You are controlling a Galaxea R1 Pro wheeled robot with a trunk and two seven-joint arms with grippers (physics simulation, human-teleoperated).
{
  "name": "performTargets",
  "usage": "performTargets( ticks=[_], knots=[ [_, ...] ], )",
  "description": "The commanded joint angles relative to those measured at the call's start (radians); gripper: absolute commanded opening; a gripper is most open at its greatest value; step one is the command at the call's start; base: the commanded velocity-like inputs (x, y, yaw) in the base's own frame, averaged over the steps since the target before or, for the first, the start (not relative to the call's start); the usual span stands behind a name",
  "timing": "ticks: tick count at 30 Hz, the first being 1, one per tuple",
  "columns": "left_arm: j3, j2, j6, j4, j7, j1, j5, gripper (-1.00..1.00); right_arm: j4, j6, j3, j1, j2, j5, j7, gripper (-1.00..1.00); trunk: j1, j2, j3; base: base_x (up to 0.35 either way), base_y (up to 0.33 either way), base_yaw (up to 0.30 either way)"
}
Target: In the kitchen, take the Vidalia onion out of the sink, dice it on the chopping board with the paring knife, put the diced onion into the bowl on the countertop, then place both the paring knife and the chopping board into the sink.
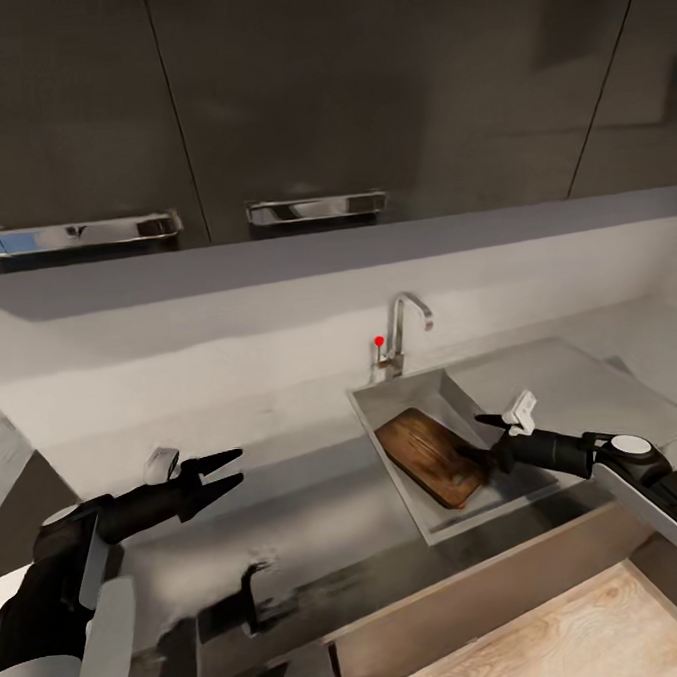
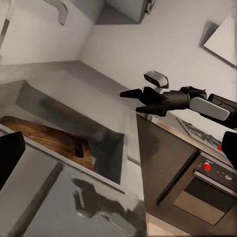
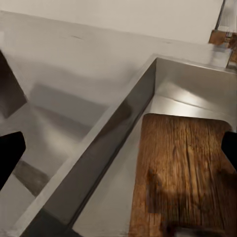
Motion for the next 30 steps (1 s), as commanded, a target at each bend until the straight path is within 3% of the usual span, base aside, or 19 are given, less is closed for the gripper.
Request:
performTargets(
  ticks=[1,22,30],
  knots=[
    [0.000,0.000,0.011,0.000,-0.004,-0.001,0.000,1.00,0.000,0.008,0.002,-0.002,-0.001,-0.010,0.002,1.00,0.000,-0.002,-0.001,-0.282,0.000,-0.103],
    [0.000,0.000,0.011,0.000,-0.004,-0.001,0.000,1.00,0.000,0.008,0.002,-0.002,-0.001,-0.010,0.004,1.00,0.000,-0.002,0.029,-0.035,0.000,-0.200],
    [0.000,0.000,0.011,0.000,-0.004,-0.001,0.000,1.00,0.000,0.012,0.002,-0.002,-0.001,-0.010,0.003,1.00,0.000,-0.002,0.039,-0.267,0.000,-0.212]
  ],
)
